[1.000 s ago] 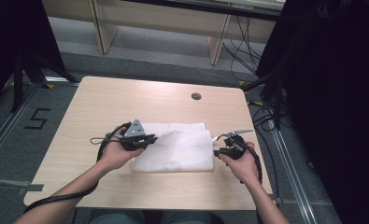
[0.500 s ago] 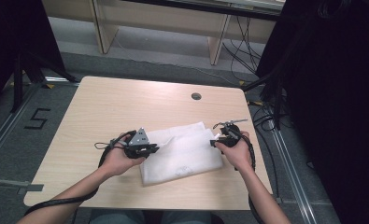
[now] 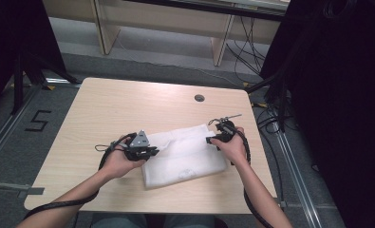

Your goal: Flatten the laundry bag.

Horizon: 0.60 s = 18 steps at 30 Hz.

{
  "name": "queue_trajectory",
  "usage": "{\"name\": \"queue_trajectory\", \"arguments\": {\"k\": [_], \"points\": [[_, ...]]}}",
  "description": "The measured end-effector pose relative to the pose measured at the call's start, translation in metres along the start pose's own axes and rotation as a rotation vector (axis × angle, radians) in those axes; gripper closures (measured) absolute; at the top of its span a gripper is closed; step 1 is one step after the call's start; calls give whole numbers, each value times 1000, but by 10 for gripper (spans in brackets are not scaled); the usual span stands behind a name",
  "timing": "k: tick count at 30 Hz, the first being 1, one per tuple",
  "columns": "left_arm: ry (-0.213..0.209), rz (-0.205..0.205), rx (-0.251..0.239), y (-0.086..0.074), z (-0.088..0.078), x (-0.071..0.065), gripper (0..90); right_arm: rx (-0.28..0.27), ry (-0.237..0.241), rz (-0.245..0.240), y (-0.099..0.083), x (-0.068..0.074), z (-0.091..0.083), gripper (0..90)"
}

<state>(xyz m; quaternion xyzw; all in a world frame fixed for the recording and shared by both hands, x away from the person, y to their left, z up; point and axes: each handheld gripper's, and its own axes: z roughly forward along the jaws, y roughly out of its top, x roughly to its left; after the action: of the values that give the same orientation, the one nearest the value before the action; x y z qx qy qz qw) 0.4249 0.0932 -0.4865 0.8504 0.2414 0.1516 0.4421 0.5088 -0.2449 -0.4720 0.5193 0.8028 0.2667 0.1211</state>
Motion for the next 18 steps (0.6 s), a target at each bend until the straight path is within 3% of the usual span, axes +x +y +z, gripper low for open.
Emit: {"name": "queue_trajectory", "arguments": {"k": [1, 3, 5, 6, 7, 8, 9, 13, 14, 17, 18], "points": [[-5, -2, 10, 0, 0, 0, 841, 4, -5, 2, 0, 1, 1, 510], [4, 2, 22, -1, 0, 1, 841, 18, -23, -44, -2, 1, 5, 590], [-2, 13, 29, -1, 0, 3, 840, 29, -34, -52, -2, 2, 6, 716], [3, -2, 31, -2, 0, 3, 840, 41, -37, -52, -3, 3, 5, 761], [9, 8, 28, -2, 0, 4, 841, 44, -46, -81, -3, 3, 4, 797], [7, -10, 27, -2, 0, 5, 840, 44, -48, -94, -3, 3, 3, 813], [13, 2, 32, -2, -1, 6, 840, 43, -49, -101, -3, 4, 2, 825], [37, -17, 10, 3, -1, 11, 839, 30, -38, -112, 0, 8, -7, 836], [36, -2, 21, 4, -3, 14, 839, 2, -40, -120, 3, 9, -10, 836], [54, -17, 6, 10, -4, 20, 839, -31, -29, -135, 6, 11, -20, 837], [67, -28, -1, 12, -5, 22, 840, -65, -23, -106, 7, 14, -22, 837]]}}
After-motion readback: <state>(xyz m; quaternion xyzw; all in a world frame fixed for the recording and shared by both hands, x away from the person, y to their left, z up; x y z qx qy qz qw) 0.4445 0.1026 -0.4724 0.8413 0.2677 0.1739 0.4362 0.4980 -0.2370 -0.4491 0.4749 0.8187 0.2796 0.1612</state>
